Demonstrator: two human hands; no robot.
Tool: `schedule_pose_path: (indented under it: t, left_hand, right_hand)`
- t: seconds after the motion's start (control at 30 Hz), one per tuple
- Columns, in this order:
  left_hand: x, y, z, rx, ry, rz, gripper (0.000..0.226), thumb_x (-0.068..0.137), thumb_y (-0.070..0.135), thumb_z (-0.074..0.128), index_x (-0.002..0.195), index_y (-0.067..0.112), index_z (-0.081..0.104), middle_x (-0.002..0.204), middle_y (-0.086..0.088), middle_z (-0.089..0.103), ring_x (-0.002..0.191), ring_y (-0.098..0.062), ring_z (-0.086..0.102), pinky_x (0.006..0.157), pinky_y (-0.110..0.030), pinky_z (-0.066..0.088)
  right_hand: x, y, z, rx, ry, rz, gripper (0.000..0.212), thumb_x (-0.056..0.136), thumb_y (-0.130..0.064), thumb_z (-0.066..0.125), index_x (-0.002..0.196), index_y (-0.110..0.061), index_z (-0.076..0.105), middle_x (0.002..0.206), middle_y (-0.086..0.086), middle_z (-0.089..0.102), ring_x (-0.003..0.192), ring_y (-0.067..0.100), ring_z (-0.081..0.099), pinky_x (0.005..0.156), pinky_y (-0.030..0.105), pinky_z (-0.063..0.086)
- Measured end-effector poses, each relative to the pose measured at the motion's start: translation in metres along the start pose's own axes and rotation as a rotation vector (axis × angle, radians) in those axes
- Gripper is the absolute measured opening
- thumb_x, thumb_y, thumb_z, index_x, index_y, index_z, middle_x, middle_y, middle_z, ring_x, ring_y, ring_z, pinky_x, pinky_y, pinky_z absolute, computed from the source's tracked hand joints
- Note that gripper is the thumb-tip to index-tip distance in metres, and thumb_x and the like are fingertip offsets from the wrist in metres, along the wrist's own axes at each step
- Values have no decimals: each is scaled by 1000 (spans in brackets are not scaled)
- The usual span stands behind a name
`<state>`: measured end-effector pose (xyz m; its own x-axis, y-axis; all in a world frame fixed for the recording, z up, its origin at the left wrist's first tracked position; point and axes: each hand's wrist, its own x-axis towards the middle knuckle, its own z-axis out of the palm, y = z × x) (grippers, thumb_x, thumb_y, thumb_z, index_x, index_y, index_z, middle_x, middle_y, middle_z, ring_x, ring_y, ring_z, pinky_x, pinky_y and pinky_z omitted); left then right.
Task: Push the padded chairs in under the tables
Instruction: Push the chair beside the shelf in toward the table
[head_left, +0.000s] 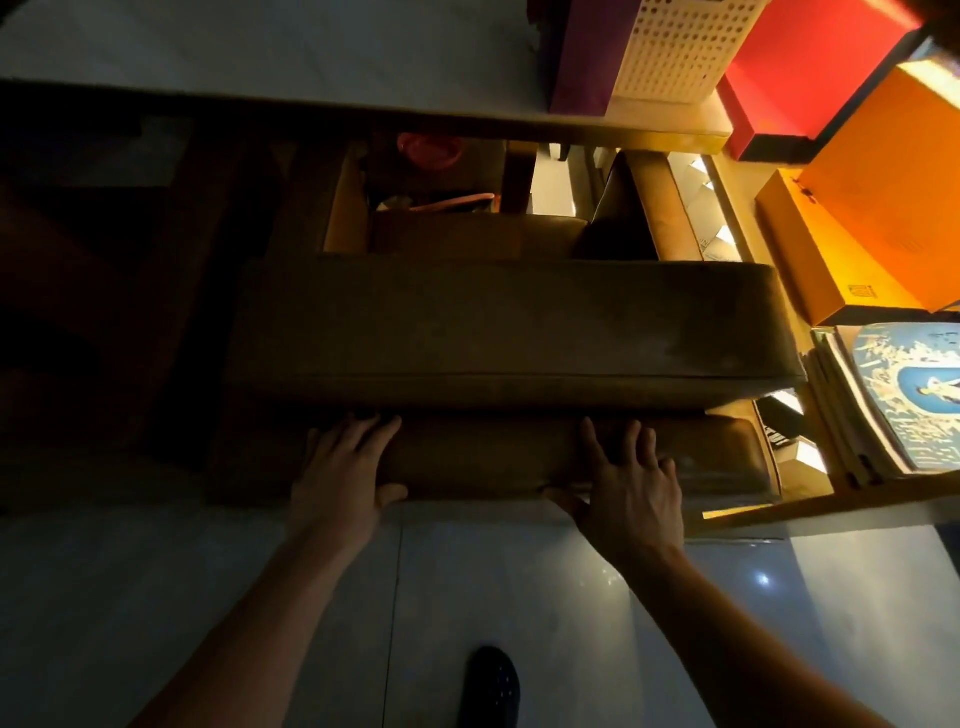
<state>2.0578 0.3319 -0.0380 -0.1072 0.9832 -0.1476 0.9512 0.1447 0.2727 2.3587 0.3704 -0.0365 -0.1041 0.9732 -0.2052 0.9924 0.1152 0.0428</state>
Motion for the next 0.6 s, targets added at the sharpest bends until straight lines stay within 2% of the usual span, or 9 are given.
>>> schedule_pose_path:
  t: [0.1, 0.23, 0.6]
  left_hand:
    - [21, 2, 2, 1, 11, -4, 76, 86, 44, 68, 151, 33, 29, 157, 4, 31, 146, -25, 18, 120, -49, 11]
    - [32, 5, 3, -11, 31, -1, 76, 85, 42, 69, 150, 30, 32, 155, 2, 34, 145, -26, 21, 119, -51, 16]
    - [1, 7, -2, -45, 28, -36, 75, 86, 40, 70, 150, 31, 32, 157, 1, 31, 145, -27, 17, 116, -50, 26]
  right_hand:
    - [23, 1, -3, -15, 31, -9, 98, 77, -87, 32, 156, -31, 12, 157, 26, 21, 143, 46, 20, 107, 57, 36]
    - [39, 3, -5, -34, 28, -7, 99, 75, -87, 38, 154, -31, 15, 153, 25, 26, 139, 45, 25, 103, 57, 40]
    - [8, -1, 3, -11, 14, -8, 97, 79, -86, 33, 155, -30, 13, 157, 26, 21, 143, 47, 20, 107, 58, 36]
